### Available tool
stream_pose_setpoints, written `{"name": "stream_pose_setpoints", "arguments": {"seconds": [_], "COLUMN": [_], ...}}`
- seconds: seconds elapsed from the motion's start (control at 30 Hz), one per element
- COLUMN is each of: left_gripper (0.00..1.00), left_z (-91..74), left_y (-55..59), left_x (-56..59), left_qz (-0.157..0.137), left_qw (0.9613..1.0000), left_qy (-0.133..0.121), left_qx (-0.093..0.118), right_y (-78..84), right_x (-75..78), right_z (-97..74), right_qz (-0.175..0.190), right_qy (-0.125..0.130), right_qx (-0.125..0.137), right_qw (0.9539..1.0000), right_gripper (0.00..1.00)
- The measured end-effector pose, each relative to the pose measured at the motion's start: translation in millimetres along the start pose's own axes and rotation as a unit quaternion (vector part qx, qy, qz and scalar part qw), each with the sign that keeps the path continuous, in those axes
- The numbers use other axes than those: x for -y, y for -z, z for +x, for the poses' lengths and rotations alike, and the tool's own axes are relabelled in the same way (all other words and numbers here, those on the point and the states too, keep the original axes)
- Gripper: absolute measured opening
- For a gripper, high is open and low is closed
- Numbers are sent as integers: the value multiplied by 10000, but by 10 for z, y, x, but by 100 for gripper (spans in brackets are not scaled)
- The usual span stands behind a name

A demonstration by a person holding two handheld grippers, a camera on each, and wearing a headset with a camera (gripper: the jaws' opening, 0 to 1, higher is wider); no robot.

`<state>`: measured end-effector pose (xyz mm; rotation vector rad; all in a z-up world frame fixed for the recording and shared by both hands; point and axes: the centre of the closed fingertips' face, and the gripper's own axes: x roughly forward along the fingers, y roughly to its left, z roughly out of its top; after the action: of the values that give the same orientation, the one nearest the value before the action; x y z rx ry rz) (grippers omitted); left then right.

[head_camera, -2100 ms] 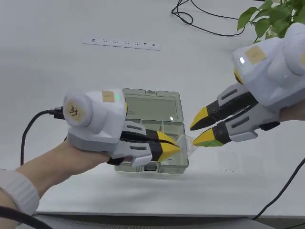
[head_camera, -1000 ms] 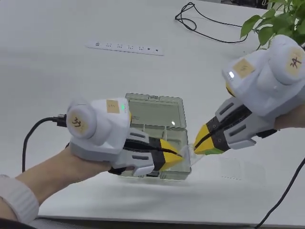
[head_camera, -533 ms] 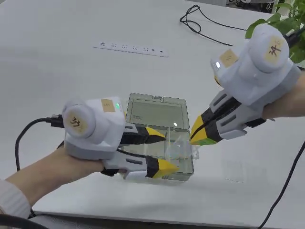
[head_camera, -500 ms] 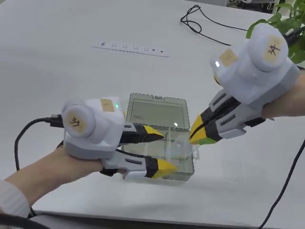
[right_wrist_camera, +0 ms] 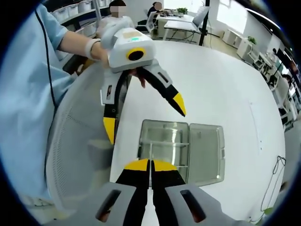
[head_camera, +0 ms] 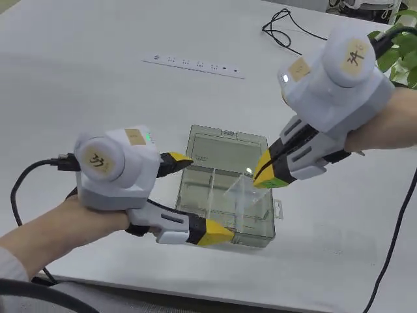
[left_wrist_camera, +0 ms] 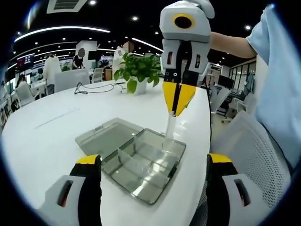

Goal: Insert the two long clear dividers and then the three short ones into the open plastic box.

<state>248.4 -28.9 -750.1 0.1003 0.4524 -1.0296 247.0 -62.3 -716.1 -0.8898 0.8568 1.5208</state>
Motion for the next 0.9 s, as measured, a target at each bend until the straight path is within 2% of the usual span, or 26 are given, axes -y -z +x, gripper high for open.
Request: {"name": "stream_pose_setpoints", "arguments": {"seconds": [0.07,0.23,0.37,0.5,0.9], "left_gripper": [100,100,100,100,100], "left_z": [-27,-95,-123,-132,-150], "left_y": [22,60,65,76,114], "left_x": [-39,-88,-122,-137,-168], "left_qz": [-87,-174,-227,-257,-307], "left_qw": [9999,9996,9993,9992,9989], "left_qy": [-110,-216,-289,-310,-364], "left_qx": [-19,-35,3,28,24], "right_y": [-50,-142,-216,-247,-277], "right_x": [34,104,167,224,284], "right_z": [27,124,207,292,401], "right_qz": [-7,-58,-12,-38,27], "right_qy": [19,7,-5,22,29], "right_qx": [-33,-127,-86,-118,-78], "right_qw": [10000,9999,10000,9999,10000], "right_gripper": [2,2,2,2,2]}}
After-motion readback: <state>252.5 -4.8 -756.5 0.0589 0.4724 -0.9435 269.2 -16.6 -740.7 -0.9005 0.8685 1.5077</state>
